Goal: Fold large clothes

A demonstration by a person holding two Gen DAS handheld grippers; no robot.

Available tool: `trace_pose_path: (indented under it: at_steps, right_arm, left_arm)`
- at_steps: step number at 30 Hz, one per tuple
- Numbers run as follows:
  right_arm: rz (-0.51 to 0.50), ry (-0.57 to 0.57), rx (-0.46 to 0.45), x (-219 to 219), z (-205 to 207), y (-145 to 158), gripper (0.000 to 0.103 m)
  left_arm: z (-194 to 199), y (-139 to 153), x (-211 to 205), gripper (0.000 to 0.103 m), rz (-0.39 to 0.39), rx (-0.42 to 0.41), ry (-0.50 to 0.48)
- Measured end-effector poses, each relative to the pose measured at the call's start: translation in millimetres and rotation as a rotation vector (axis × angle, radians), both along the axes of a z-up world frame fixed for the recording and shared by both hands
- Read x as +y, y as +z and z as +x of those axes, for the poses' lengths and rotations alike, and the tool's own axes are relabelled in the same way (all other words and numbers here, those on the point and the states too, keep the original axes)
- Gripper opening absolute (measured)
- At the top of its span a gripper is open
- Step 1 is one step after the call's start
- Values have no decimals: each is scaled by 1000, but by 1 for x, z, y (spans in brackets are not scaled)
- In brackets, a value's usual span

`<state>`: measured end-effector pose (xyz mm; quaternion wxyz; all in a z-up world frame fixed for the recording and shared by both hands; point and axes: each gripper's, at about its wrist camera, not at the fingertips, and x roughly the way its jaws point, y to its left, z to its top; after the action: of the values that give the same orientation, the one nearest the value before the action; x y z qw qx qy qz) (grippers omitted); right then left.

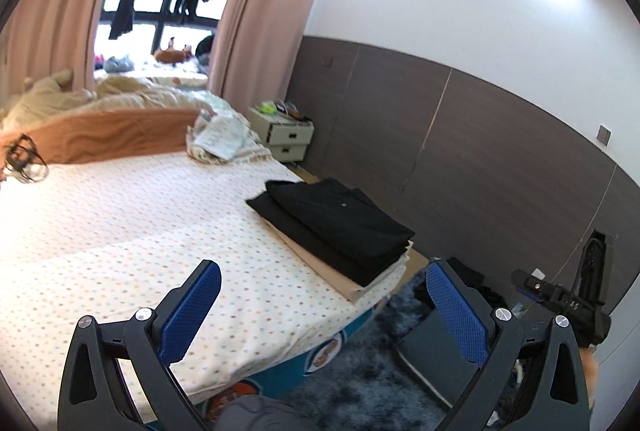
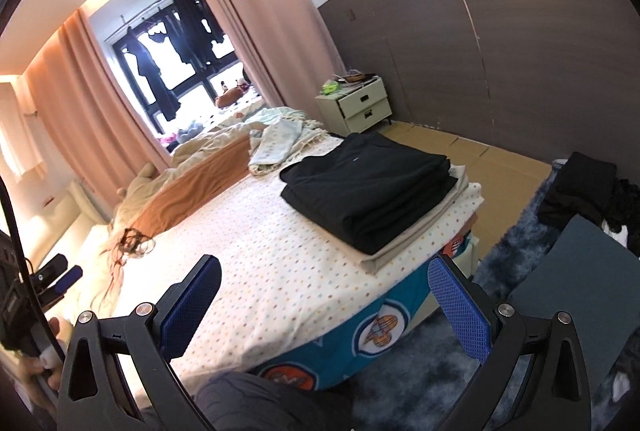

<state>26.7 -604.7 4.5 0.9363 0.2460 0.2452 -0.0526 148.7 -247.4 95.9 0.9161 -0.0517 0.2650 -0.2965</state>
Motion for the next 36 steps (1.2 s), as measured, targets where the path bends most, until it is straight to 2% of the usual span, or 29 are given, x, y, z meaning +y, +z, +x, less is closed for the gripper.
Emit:
trace_pose_path:
  at_steps: [9,22,31,36]
  right_arm:
    - [-27,64,-25,31,-28,-3,103]
    - [-99,106,-29,67,-63,-41,103]
    - [-141,163,-38,87,-76,-66,103]
    - [-161,156,-49,90,-86,-72,103]
  left_arm:
    - [-62,-9,49,103,53,-130,103]
    - [-132,-46,112,103,94,-185,236]
    - [-166,-66,124,103,162,-216,323]
    - [-182,-71,126,103,154,-247,343]
